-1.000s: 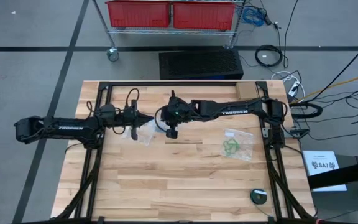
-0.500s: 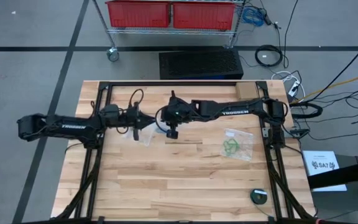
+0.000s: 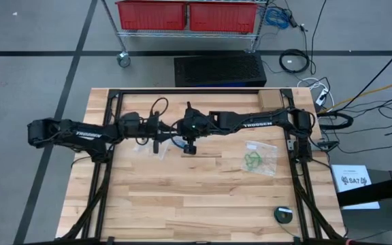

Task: Sort rubber bands
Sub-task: Close the bottom left transparent zip bag

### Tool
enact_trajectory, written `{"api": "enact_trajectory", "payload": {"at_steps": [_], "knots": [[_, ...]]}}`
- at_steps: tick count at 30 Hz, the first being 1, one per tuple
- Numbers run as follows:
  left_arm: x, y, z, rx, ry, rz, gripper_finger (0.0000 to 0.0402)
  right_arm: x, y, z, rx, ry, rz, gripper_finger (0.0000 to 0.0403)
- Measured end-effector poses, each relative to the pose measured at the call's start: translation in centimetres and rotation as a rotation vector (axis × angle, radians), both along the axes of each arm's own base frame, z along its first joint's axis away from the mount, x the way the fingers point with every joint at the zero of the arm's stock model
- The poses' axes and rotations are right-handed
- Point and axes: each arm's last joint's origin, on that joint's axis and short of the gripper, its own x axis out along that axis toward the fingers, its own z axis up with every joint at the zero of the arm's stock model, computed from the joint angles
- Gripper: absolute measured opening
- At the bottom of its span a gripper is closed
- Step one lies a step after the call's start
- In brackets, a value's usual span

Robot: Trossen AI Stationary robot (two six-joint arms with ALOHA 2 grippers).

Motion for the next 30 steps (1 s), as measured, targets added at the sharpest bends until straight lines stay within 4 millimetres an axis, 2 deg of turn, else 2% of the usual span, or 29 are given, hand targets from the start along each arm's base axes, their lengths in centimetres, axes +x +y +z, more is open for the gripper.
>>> {"api": "enact_trajectory", "payload": {"at_steps": [8,20,30], "knots": [[0.0,-0.1,0.0,0.079,0.002,-0.029,0.0012,-0.1,0.0,-0.1,0.001,0.009,-0.001,0.0011],[-0.3,-0.2,0.6,0.113,-0.021,-0.033,0.0002,-0.4,0.0,0.0,0.003,0.040,-0.005,0.0011],[-0.3,-0.1,0.6,0.117,-0.025,-0.032,0.0001,-1.3,0.1,-0.3,0.020,0.141,-0.016,0.0011]]}}
